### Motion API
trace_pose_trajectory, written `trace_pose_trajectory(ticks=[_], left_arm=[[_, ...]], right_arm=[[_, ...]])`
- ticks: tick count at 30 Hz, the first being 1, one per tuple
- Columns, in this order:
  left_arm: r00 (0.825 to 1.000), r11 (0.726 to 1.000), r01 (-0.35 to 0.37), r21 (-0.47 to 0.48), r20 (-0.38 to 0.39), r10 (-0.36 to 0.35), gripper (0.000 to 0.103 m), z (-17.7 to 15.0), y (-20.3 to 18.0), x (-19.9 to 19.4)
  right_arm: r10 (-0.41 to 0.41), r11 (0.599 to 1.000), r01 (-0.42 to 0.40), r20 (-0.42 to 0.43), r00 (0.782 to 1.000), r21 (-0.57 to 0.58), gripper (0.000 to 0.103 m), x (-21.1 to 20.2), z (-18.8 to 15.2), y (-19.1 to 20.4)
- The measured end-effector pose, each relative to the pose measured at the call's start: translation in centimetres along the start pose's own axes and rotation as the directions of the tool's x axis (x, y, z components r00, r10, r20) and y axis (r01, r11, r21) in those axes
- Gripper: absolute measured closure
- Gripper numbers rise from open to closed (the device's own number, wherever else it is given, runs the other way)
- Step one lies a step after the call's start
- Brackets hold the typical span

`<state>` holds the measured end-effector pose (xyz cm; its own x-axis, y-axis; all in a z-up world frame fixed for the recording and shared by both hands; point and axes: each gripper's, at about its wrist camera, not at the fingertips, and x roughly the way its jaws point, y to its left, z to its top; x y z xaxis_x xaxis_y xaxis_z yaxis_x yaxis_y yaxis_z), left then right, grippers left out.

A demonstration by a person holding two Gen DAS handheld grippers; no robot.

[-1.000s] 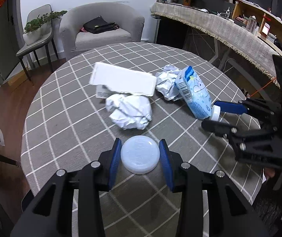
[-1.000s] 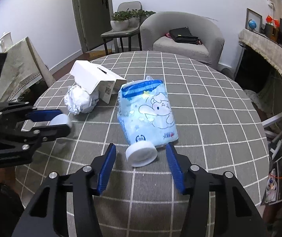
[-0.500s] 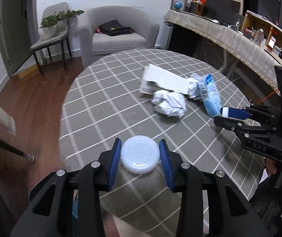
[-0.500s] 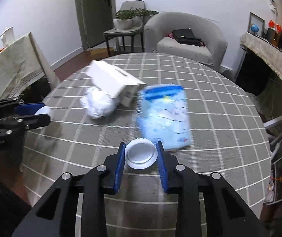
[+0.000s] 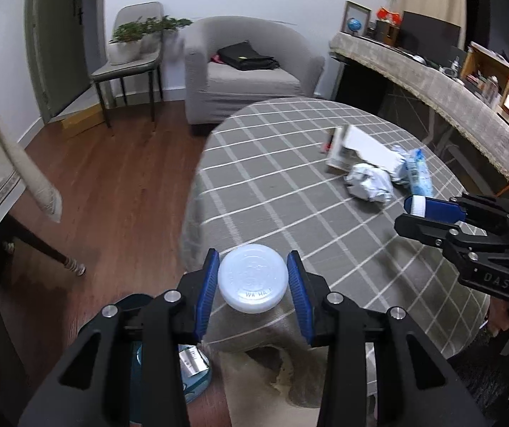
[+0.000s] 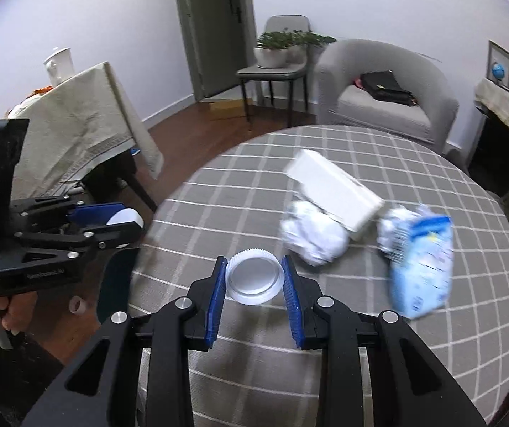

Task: Collect trash
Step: 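Carry the lid and cap over the teal bin and release both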

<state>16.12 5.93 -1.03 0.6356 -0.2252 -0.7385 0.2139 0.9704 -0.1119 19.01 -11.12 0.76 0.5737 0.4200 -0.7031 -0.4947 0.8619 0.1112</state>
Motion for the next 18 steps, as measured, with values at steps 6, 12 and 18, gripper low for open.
trace_pose_trajectory(ticks=[6, 12, 18], left_arm=[[0.999, 0.996, -0.044, -0.072, -0.015, 0.043, 0.061, -1.4, 3.9, -0.3], [0.992, 0.987, -0.107, -0.117, -0.074, 0.098, 0.061, -3.4, 7.6, 0.0], [0.98, 0.975, -0.175, -0.138, -0.122, 0.159, 0.061, -5.8, 10.7, 0.3]], right_arm=[[0.057, 0.998, -0.057, 0.01, 0.998, -0.022, 0.072, 1.1, 1.2, 2.8], [0.115, 0.992, -0.114, 0.013, 0.993, -0.047, 0.072, 2.4, 2.2, 5.7], [0.179, 0.981, -0.178, 0.008, 0.984, -0.082, 0.072, 3.7, 3.0, 9.1]])
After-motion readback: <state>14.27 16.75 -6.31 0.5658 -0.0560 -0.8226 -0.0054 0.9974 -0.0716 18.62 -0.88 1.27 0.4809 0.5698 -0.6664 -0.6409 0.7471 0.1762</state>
